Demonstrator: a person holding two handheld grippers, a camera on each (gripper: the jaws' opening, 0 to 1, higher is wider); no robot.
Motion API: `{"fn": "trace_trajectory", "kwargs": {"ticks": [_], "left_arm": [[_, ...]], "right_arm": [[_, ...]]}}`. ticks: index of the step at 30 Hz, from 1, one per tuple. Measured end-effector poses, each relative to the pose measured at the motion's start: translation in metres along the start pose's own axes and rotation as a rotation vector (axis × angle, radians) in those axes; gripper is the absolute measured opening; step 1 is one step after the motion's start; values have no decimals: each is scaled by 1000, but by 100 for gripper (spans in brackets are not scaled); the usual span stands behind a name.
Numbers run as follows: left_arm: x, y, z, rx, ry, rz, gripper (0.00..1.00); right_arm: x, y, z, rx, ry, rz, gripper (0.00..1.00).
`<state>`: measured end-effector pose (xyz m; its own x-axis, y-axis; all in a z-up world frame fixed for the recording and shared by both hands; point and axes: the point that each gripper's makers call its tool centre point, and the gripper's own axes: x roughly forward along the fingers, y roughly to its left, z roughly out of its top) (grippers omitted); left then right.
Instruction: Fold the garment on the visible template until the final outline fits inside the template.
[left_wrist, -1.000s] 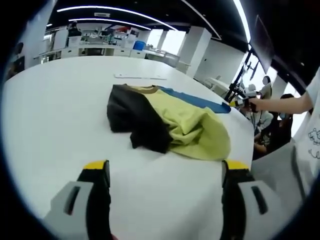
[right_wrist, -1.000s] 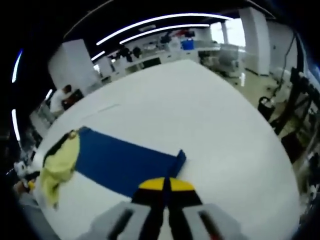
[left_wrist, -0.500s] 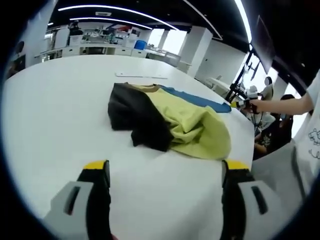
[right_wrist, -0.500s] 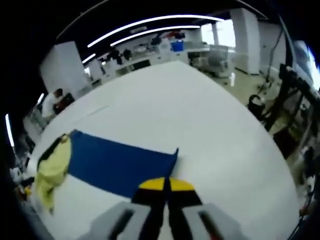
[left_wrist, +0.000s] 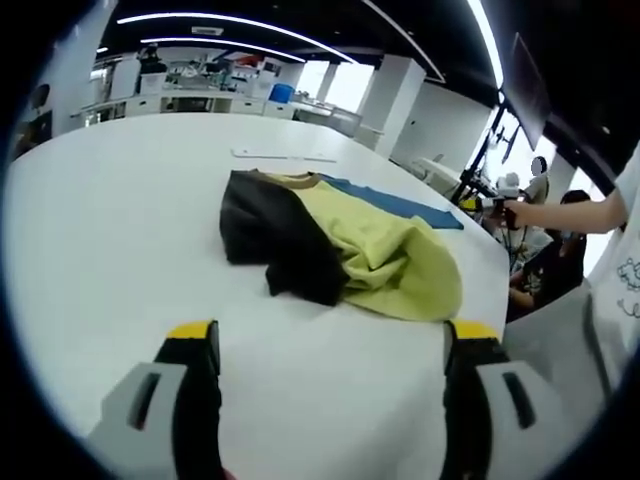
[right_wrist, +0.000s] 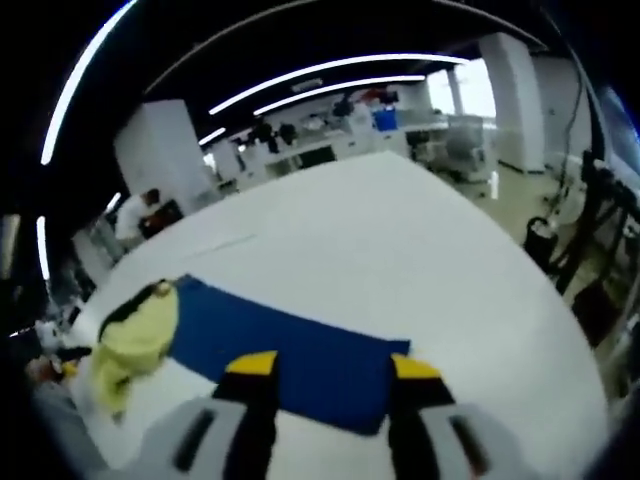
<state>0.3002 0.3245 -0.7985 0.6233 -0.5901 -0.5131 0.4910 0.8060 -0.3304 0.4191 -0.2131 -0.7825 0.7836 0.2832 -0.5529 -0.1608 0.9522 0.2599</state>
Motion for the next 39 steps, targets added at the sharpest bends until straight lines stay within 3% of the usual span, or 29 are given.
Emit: {"fn": "trace_trajectory", "kwargs": {"ticks": [5, 10, 15, 20, 24, 31, 39], "left_arm": [[0, -1, 0, -1, -5, -3, 89], [0, -1, 1, -1, -10, -4, 89], [-1, 1, 3, -2, -15, -7, 89], [0, 3, 3, 2, -12, -8, 88], [3, 9, 2, -1, -7, 0, 84], [11, 28, 7, -13, -22, 55, 71], [21, 42, 12, 11, -23, 106, 42]], "right_arm": [[-3, 32, 0, -76, -13, 113, 82], [-10, 59, -7, -143, -15, 173, 99], [-16, 76, -13, -209, 14, 219, 99], [-20, 87, -11, -223, 3, 254, 99], [-26, 108, -10, -240, -13, 280, 99], [-33, 137, -10, -275, -22, 344, 99], [-47, 172, -4, -272, -65, 411, 99]]}}
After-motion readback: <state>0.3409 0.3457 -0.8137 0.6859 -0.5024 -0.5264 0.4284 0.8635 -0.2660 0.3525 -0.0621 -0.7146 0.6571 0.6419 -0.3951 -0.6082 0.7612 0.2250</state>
